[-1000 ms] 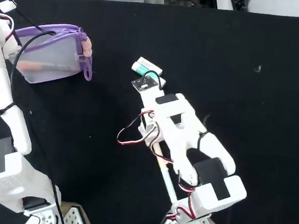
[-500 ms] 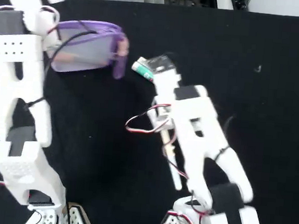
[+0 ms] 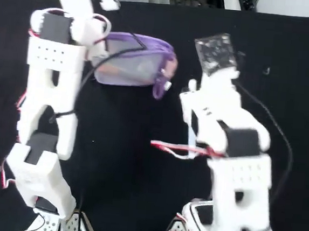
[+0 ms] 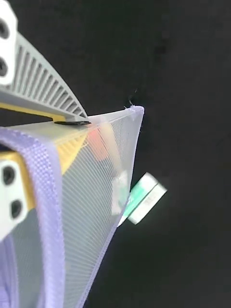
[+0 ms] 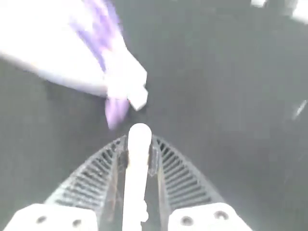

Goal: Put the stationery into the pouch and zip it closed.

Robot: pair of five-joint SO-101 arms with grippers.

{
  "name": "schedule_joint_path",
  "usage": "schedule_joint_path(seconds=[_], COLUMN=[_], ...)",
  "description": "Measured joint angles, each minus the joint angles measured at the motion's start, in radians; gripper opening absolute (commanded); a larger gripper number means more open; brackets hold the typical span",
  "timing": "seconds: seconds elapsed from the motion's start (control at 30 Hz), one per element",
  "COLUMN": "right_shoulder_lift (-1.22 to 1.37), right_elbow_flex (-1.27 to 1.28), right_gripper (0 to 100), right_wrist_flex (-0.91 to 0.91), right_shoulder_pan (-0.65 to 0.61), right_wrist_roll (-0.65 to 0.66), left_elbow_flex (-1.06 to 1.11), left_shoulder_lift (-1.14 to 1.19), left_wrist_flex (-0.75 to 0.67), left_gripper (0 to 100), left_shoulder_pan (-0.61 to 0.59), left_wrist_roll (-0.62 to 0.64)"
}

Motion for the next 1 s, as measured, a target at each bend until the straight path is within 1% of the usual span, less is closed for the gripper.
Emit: schedule_joint_path(seconds=[0.13,0.27,0.47,0.63,0.8,0.9,1.0], right_shoulder_lift=[-0.1,-0.14,-0.166,-0.173,-0.175,-0.189,-0.247], right_elbow_flex=[-0.074,-0.158,-0.315,-0.416,-0.43,-0.397,-0.299], right_gripper=[1.1,1.1,1.1,1.1,1.1,1.1,1.1], right_wrist_flex=[0.0,0.0,0.0,0.0,-0.049,-0.121,-0.232], right_shoulder_pan=[0.003,0.003,0.003,0.003,-0.025,-0.071,-0.087], right_wrist_roll=[0.0,0.0,0.0,0.0,-0.046,-0.057,-0.058], left_elbow_flex=[0.009,0.029,0.14,0.183,0.21,0.213,0.213], left_shoulder_lift=[0.0,-0.006,-0.083,-0.107,-0.121,-0.123,-0.123], left_wrist_flex=[0.0,0.0,0.0,-0.002,-0.008,-0.008,-0.008], left_gripper=[3,3,3,3,3,3,3], left_shoulder_pan=[0.08,0.137,0.196,0.222,0.245,0.255,0.256], left_wrist_roll=[0.012,0.015,0.017,0.017,0.017,0.017,0.017])
